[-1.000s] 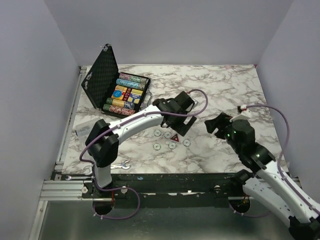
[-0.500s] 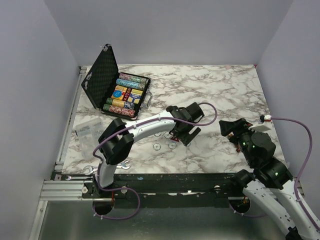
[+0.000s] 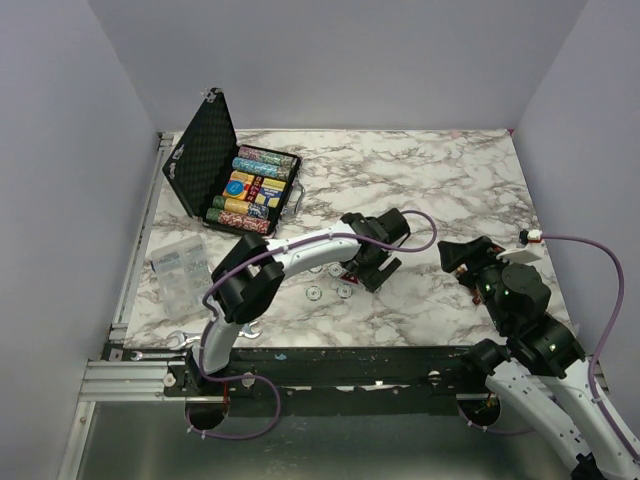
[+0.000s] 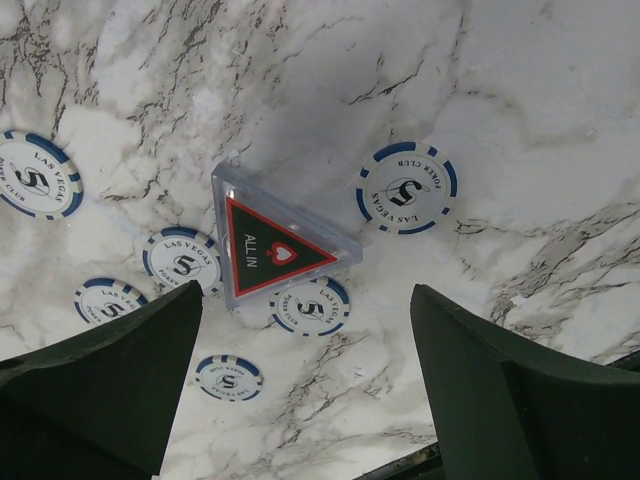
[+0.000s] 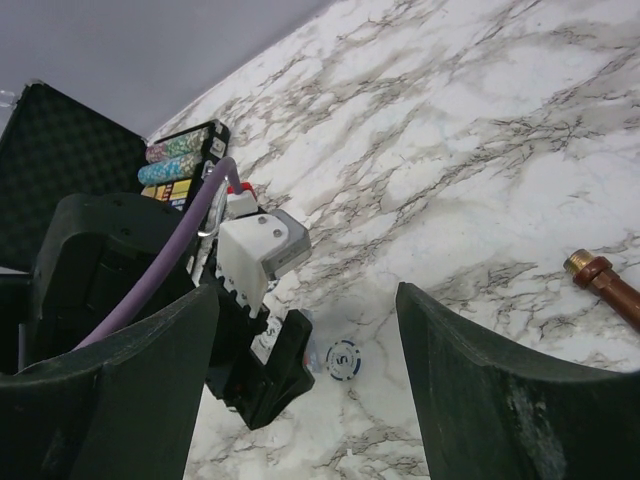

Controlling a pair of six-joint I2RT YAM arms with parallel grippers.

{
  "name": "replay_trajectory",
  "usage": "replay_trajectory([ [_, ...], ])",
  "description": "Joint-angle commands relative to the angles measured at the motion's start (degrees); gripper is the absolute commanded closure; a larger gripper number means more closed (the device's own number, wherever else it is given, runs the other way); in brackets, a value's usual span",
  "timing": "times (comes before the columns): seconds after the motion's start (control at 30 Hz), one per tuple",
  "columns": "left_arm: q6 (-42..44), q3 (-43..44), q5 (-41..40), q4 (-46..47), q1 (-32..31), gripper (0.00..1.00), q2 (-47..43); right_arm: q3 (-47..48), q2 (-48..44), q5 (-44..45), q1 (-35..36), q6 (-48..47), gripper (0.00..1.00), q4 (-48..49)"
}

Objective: Pack up texas hold em set

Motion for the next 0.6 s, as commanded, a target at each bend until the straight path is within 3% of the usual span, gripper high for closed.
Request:
replay_trajectory([
  [0.0,1.13,1.59,0.44,-0.92,-0.05,0.15,2.16,0.7,-0.09,1.44,-0.04,0.29,0.25,-1.2],
  [0.57,0.96,4.61,1.11,-1.91,0.96,0.17,6.23,0.22,0.0,0.9,-0.04,-0.05,0.23,-0.89],
])
